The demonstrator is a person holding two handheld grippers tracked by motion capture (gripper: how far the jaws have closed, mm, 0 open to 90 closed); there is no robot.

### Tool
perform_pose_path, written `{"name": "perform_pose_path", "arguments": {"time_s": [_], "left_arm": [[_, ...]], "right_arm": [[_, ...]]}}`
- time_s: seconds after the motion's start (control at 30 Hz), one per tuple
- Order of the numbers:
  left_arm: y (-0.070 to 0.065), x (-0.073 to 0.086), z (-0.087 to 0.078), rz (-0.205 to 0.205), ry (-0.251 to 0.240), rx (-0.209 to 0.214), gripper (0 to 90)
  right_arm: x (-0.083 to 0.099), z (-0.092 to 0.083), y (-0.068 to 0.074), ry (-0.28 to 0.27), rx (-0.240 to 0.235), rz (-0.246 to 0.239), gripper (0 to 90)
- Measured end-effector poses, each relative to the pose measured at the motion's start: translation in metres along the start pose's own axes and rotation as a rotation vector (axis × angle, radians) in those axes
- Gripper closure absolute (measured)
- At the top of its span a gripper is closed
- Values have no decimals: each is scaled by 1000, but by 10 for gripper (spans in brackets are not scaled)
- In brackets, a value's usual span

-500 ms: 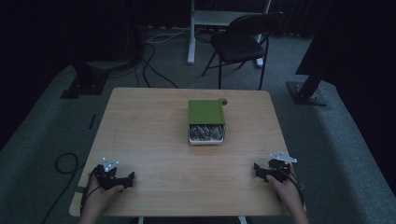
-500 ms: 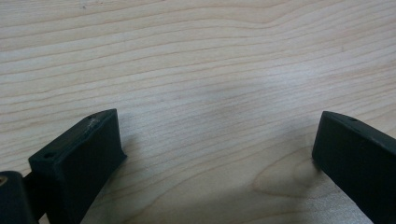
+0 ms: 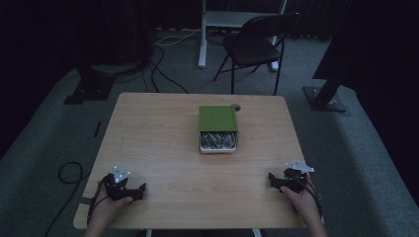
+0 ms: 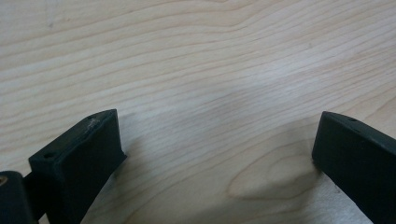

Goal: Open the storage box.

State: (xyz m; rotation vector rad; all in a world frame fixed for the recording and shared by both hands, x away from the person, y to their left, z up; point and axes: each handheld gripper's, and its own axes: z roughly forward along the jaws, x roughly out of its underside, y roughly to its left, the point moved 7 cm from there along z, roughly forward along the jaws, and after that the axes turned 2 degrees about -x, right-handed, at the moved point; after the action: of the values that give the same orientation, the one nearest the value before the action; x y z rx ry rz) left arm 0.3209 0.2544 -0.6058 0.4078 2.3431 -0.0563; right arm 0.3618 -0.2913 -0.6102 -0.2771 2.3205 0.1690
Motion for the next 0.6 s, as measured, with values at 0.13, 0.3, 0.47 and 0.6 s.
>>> {"name": "perform_pose_path", "arguments": {"time_s": [0.13, 0.3, 0.47, 0.6], "left_arm": [[-9, -8, 1, 37, -14, 26, 22], [-25, -21, 5, 96, -28, 53, 22], [-39, -33, 11, 125, -40, 79, 22], [-51, -40, 16, 153, -46, 103, 22]], "right_arm": [[0, 0, 0, 0, 0, 0, 114], [0, 0, 0, 0, 0, 2, 114], [0, 0, 0, 0, 0, 2, 114], [0, 0, 0, 0, -3, 0, 114]]}}
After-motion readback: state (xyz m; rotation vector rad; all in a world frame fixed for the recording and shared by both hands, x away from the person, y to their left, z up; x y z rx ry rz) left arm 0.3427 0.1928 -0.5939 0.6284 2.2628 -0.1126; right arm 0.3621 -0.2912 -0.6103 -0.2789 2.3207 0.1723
